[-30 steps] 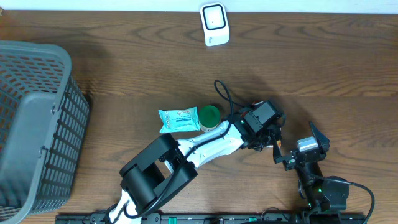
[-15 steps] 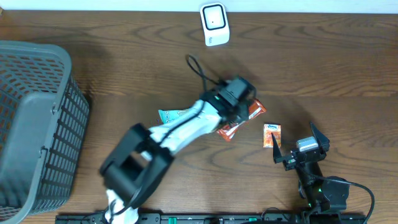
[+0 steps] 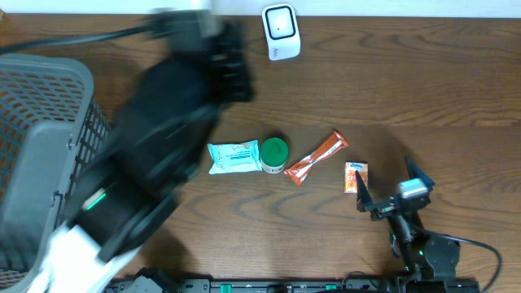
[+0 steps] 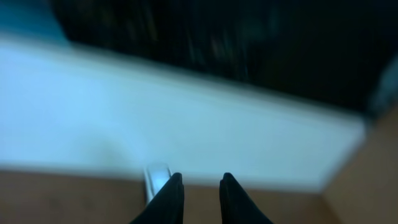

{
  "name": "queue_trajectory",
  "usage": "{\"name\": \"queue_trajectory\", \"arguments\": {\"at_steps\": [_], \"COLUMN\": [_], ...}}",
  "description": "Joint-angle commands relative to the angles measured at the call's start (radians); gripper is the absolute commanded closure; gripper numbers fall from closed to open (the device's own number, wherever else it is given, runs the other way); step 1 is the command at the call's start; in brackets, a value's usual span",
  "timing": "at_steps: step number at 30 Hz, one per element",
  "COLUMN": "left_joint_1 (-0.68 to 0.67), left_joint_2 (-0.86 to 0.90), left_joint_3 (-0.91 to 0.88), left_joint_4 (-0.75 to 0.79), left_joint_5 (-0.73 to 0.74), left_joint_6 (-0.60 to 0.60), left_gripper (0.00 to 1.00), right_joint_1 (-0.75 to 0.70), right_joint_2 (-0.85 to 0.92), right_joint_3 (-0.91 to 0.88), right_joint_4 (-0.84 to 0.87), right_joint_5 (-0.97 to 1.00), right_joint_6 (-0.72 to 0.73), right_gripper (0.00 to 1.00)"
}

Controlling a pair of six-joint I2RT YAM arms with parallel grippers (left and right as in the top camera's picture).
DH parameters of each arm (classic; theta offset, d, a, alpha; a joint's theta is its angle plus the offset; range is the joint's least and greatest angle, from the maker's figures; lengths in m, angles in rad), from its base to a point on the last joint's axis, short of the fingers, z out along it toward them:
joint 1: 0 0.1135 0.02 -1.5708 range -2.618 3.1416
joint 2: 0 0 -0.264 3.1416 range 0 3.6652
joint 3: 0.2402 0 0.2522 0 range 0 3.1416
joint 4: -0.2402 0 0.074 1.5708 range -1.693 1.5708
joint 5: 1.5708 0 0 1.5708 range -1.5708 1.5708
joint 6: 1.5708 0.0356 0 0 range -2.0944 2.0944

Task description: Scan the item barcode

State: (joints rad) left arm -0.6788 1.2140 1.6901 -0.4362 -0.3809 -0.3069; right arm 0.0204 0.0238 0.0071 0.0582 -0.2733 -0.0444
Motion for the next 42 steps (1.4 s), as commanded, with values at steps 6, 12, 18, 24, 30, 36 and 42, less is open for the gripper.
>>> {"name": "queue_trajectory", "arguments": {"at_steps": [6,12,18,24,30,36,42], "left_joint_1": [0.003,0.005,0.005,0.005,0.005,0.005,0.005], "left_joint_2": [-0.079,-0.018,-0.017,-0.037,-0.080,-0.111,-0.131], "left_joint_3": [0.177,0.299,0.295,0.251,0.218,0.218,0.218], "left_joint_4": [0.359,0.595,0.591,0.591,0.591,0.591,0.591], "left_joint_5": [-0.710,-0.831,-0.869,-0.869,-0.886,-0.892,-0.892], "left_joint_6": [0.630,1.007,1.007,1.007,1.006,1.006,1.005], "left_gripper": [0.76,0.75,0.75,0.75,0.75,0.75,0.75], "right_joint_1": [-0.006,-0.006,-0.006,-0.003,0.098,0.286,0.370], "right_joint_2": [0.129,0.609,1.070,1.316,1.478,1.621,1.740], "right_joint_3": [0.320,0.846,1.370,1.450,1.374,1.182,1.100], "right_joint_4": [-0.192,-0.696,-1.224,-1.233,-1.314,-1.158,-1.061], "right_joint_5": [-0.022,-0.153,-0.386,-0.448,-0.256,0.033,0.169], "right_joint_6": [0.314,0.312,0.153,0.155,0.162,0.434,0.531], "right_gripper": [0.01,0.01,0.01,0.18,0.99,0.99,0.99]}}
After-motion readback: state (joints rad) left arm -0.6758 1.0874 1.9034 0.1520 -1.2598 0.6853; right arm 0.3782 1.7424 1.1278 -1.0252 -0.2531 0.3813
